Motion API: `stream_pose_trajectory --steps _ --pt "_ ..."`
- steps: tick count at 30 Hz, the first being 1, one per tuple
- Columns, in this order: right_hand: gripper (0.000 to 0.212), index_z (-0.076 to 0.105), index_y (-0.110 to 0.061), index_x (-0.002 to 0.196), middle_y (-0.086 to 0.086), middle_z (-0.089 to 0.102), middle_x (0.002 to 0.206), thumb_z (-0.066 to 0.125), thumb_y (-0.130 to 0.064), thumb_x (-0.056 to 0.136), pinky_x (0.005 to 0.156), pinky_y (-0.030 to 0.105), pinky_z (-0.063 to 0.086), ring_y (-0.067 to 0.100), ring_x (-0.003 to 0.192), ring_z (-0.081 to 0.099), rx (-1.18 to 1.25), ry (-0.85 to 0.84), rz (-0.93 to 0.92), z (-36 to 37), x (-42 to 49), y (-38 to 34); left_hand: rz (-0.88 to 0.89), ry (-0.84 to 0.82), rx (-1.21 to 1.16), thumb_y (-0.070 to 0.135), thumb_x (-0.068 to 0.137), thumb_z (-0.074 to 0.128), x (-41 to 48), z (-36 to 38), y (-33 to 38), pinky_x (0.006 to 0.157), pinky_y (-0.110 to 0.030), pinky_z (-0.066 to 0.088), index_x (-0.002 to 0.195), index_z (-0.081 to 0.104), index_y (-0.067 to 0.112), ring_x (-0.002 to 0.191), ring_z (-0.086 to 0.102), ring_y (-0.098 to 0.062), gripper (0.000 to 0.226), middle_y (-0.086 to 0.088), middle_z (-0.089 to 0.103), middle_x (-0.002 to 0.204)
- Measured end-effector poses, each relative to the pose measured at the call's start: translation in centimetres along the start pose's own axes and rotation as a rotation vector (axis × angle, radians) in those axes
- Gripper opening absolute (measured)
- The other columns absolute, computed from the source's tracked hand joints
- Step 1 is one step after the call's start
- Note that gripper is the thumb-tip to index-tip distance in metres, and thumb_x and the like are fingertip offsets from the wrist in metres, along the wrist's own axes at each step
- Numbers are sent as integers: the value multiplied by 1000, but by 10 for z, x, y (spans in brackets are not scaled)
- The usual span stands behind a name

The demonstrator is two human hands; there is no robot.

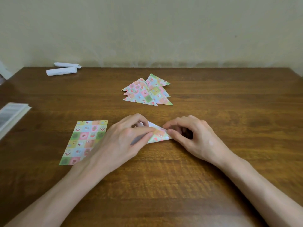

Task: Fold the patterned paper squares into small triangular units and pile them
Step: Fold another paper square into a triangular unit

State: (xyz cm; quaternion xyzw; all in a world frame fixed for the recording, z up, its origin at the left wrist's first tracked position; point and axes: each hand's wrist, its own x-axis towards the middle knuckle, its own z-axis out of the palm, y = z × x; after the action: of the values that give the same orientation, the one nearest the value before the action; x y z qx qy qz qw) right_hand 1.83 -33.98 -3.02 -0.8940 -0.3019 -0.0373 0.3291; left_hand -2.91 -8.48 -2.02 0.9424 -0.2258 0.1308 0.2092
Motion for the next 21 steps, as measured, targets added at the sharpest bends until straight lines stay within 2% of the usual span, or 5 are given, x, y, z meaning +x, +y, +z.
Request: stream_pose_trajectory --steps 5,11,17,21 --pt "19 72 -46 111 -15 59 84 57 -49 100 77 33 49 6 91 52 -56 -1 1 3 -1 0 70 -84 44 45 103 47 -1 -4 -3 87 -32 55 124 75 27 111 56 -6 40 16 61 120" --pt "34 73 -44 116 -18 54 89 55 -65 96 76 35 53 5 94 53 -91 -1 -35 1 -4 -1 99 -104 78 53 105 39 -1 -4 -5 84 -30 56 126 73 26 113 55 -6 49 16 59 122" --pt "32 72 -41 123 -18 51 99 57 -56 100 75 36 55 5 99 55 -147 15 -80 2 -6 0 99 -141 115 49 104 44 -1 -4 -5 84 -20 45 130 70 24 115 51 -6 45 14 53 128" --pt "32 72 -40 125 -18 50 99 57 -55 101 74 35 55 3 97 56 -162 22 -90 3 -6 1 94 -153 136 49 104 45 -2 -3 -5 83 -21 48 134 67 24 117 49 -5 45 15 50 131"
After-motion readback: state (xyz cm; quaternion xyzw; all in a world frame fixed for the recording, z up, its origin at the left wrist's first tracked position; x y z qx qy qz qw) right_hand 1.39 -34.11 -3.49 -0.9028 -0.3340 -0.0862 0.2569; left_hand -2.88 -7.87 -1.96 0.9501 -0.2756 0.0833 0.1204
